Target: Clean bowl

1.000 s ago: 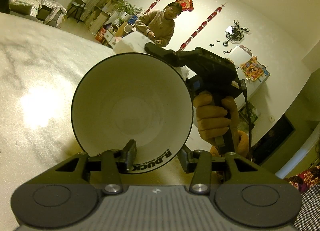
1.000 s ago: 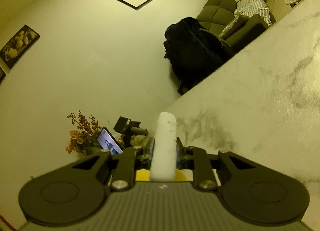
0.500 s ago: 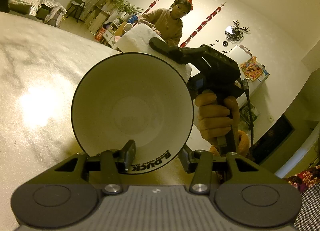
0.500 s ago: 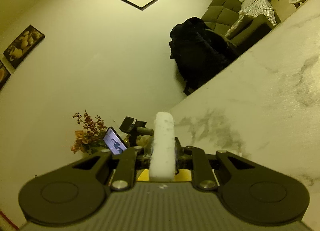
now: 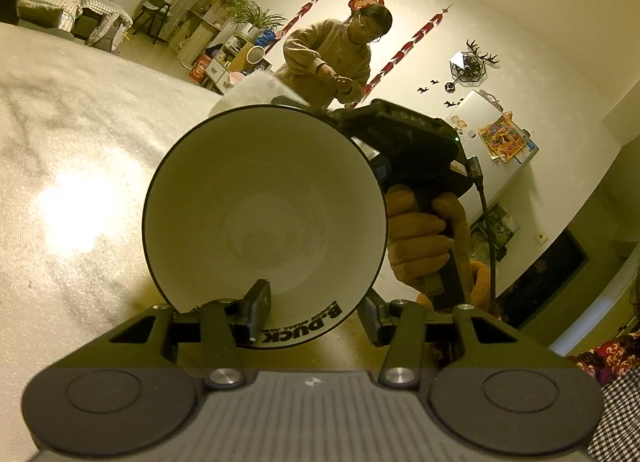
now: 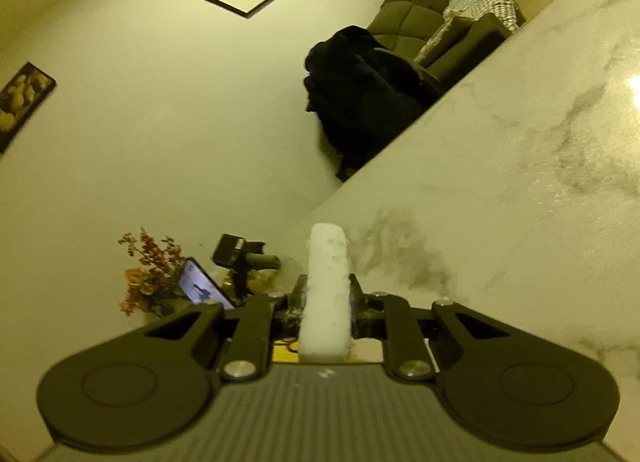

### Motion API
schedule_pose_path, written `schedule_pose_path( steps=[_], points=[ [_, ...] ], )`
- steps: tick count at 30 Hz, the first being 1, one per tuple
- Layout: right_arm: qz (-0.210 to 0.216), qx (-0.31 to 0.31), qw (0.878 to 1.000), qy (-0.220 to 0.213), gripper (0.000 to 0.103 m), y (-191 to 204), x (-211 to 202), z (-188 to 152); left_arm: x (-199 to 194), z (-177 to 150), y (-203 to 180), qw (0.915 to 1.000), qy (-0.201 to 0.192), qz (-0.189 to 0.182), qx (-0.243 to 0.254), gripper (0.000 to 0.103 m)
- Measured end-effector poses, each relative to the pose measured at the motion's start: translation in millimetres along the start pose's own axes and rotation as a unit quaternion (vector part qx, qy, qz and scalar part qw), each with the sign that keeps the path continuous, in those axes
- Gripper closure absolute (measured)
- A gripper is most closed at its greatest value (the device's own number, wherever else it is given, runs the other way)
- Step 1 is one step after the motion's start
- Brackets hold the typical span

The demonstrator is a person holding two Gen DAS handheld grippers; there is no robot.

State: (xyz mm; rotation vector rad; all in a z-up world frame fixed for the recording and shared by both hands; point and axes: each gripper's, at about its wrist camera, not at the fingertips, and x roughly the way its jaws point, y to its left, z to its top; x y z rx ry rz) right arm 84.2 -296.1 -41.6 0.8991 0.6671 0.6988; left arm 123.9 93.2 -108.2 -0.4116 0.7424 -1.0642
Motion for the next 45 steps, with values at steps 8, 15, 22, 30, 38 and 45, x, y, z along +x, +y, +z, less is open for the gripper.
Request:
schedule_pose_path(
  steps=[8, 15, 22, 30, 38, 45],
  points=[
    [0.069, 0.016, 0.997, 0.011, 0.085, 5.9, -1.4, -1.2, 0.6, 0.6, 4.0, 1.0000, 0.001, -0.002, -0.001, 0.052],
    [0.033, 0.018, 0.999, 0.008, 0.084, -2.0, 0.8, -0.2, -2.1, 2.3, 8.7, 1.0000, 0.001, -0.003, -0.001, 0.052],
    [0.016, 0.041, 0.999, 0.013, 0.084, -13.8, 4.2, -0.2, -3.4, 3.1, 10.0, 1.0000, 0.001, -0.003, -0.001, 0.052],
    [0.051, 0.050, 0.997, 0.015, 0.084, -8.2, 3.2, -0.8, -5.8, 1.3, 9.7, 1.0000, 0.003, -0.005, -0.001, 0.050],
    [0.090, 0.054, 0.994, 0.024, 0.084, -1.8, 1.5, -2.1, -7.4, -0.4, 12.3, 1.0000, 0.005, -0.005, 0.001, 0.050],
    [0.062, 0.054, 0.996, 0.024, 0.084, -4.9, 3.2, -0.6, -7.6, -0.5, 11.5, 1.0000, 0.005, -0.004, 0.002, 0.050]
  ],
)
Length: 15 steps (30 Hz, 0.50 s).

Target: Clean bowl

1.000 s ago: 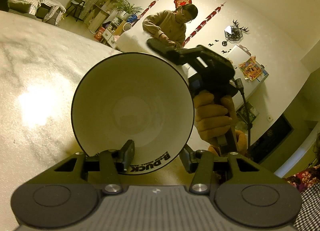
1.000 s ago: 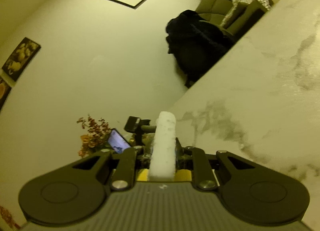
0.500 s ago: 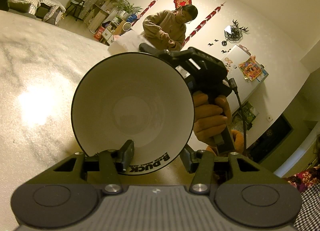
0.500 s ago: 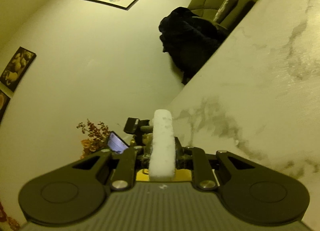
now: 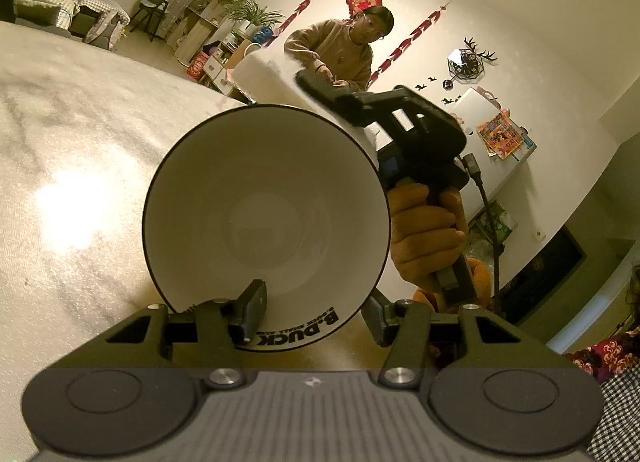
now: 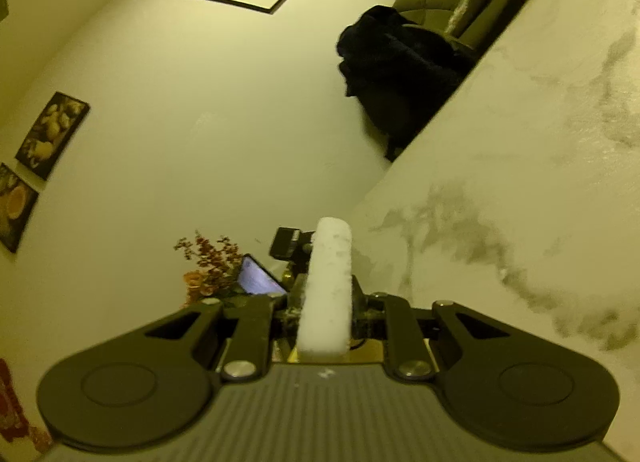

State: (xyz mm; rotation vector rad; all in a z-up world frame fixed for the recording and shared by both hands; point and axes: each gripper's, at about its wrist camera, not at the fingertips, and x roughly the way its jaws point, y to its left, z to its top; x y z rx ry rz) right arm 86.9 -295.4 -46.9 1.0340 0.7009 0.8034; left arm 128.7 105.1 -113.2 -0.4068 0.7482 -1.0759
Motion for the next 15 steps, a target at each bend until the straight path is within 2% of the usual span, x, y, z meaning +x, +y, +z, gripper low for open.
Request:
schedule_pose_path(
  steps=[8, 15],
  points=[
    [-0.051, 0.014, 0.999, 0.000, 0.084, -17.8, 3.5, 2.9, -1.4, 1.9, 1.2, 1.0000, 0.000, -0.001, 0.000, 0.050],
    [-0.026, 0.033, 0.999, 0.005, 0.084, -22.8, 5.9, 3.1, 0.9, 1.1, -1.8, 1.0000, 0.001, 0.000, 0.000, 0.049]
  ],
)
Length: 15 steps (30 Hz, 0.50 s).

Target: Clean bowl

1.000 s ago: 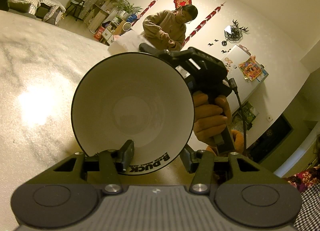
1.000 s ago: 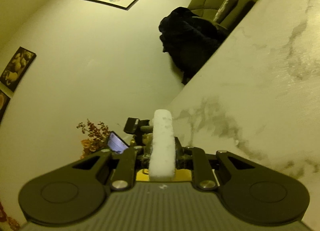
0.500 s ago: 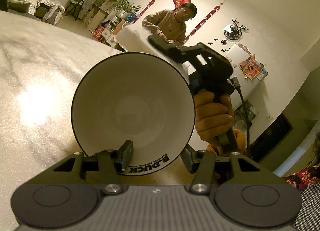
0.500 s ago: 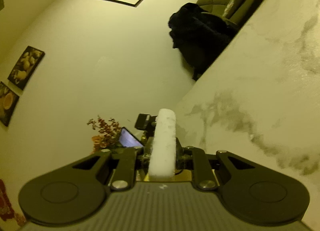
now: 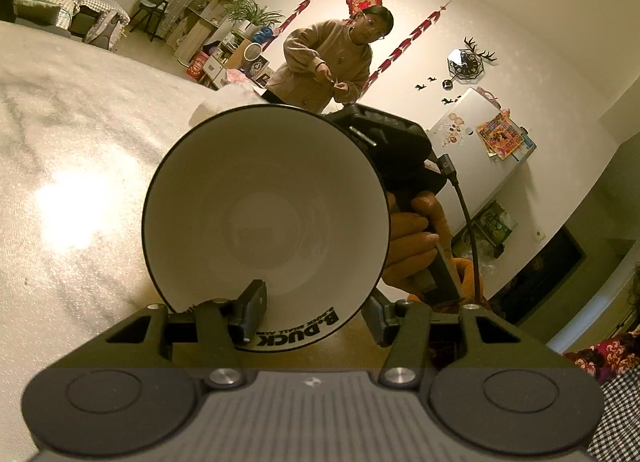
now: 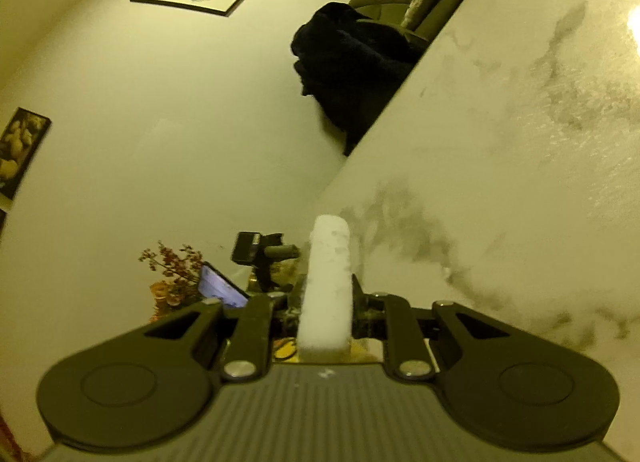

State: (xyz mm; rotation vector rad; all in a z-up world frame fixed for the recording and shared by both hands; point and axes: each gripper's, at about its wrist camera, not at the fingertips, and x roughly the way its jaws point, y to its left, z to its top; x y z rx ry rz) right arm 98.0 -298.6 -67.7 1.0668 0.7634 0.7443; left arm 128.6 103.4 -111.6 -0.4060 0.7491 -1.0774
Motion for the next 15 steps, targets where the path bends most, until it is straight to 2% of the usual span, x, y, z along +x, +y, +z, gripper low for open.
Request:
schedule_pose_path(
  steps=[15],
  points=[
    [0.063, -0.013, 0.998, 0.011, 0.084, 21.2, -3.1, -5.8, 0.6, -3.0, -0.8, 1.0000, 0.003, -0.003, 0.001, 0.047]
  ],
)
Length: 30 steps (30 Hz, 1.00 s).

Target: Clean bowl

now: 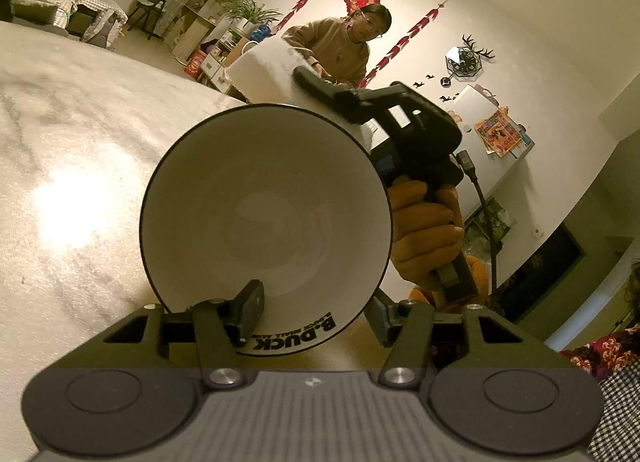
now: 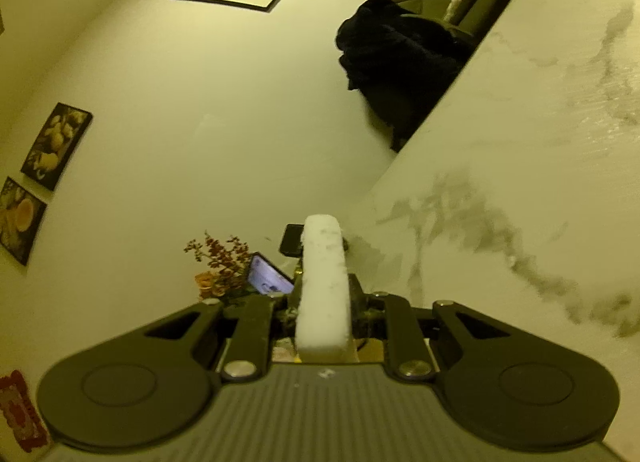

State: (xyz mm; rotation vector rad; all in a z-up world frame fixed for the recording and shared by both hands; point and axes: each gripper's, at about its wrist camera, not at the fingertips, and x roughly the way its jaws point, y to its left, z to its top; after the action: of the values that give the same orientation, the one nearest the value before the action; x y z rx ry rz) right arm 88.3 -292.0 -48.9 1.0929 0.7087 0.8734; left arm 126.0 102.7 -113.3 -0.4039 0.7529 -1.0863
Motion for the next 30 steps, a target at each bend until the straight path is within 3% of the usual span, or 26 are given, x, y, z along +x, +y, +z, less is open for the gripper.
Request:
schedule_pose_path(
  steps=[17, 30],
  points=[
    [-0.080, 0.007, 0.997, -0.002, 0.084, -21.8, 1.2, 5.2, 4.4, 2.1, -11.3, 1.0000, 0.000, 0.000, 0.000, 0.047],
    [-0.030, -0.005, 1.000, -0.003, 0.084, -6.8, -4.4, 1.9, 3.2, 2.7, -13.4, 1.0000, 0.001, 0.000, 0.000, 0.046]
  ],
)
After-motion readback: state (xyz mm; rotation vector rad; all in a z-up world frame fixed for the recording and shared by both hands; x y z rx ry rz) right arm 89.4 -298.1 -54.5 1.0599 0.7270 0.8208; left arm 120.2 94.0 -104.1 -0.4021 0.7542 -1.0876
